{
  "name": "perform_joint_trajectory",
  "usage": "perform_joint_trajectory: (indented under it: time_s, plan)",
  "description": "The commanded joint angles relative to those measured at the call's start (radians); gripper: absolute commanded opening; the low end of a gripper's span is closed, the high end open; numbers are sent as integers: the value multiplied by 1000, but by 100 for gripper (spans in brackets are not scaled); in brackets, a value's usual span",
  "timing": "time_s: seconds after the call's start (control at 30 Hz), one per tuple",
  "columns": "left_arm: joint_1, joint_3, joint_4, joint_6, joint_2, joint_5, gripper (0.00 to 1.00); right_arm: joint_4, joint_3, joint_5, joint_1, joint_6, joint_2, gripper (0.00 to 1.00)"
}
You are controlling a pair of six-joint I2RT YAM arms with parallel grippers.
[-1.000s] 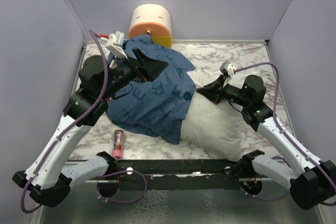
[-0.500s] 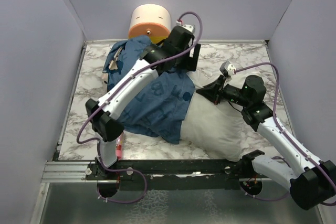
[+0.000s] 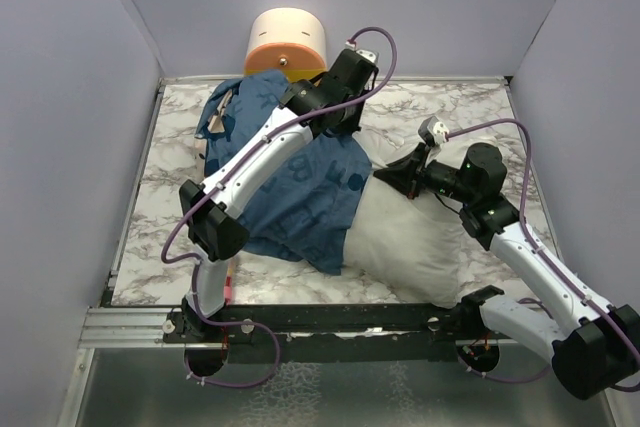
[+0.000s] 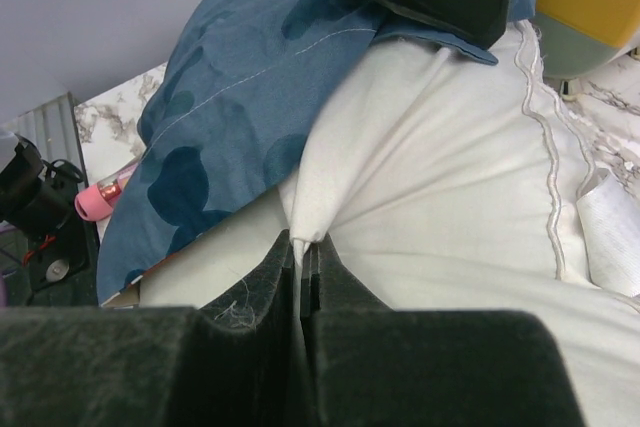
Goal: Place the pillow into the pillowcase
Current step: Stuff the pillow into the pillowcase.
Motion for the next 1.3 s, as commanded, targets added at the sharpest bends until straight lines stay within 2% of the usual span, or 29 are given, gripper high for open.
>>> perform_joint_trajectory:
  time_s: [0.0, 0.13, 0.3, 0.43, 0.53, 0.73, 0.87, 1.03, 1.1, 1.17, 1.27]
  plan:
    - [2, 40, 50, -32, -72, 73, 15, -37, 25, -64, 18, 20, 21, 1]
    - [9, 51, 173, -101, -141, 173, 12, -47, 112, -6, 18, -2, 68, 1]
    - [23, -28, 337, -164, -247, 256, 0, -57, 278, 49, 18, -46, 171, 1]
    - [42, -116, 443, -202, -358, 297, 0, -66, 417, 118, 18, -91, 234, 1]
    - [55, -206, 584, -244, -446, 382, 0, -38, 514, 149, 18, -113, 280, 1]
    - [63, -373, 776, -313, -593, 494, 0, 102, 623, 66, 18, -82, 321, 1]
    - [68, -571, 846, -346, -708, 524, 0, 96, 554, -53, 18, -89, 281, 1]
    - [64, -954, 951, -503, -810, 712, 0, 25, 252, -164, 19, -88, 170, 1]
    - [55, -1080, 935, -577, -828, 768, 0, -9, 141, -208, 26, -65, 138, 2]
    - [46, -1152, 890, -594, -854, 792, 0, -35, 45, -215, 40, -42, 81, 2]
    - [44, -1181, 829, -570, -922, 788, 0, -121, -27, -207, 53, -39, -10, 5]
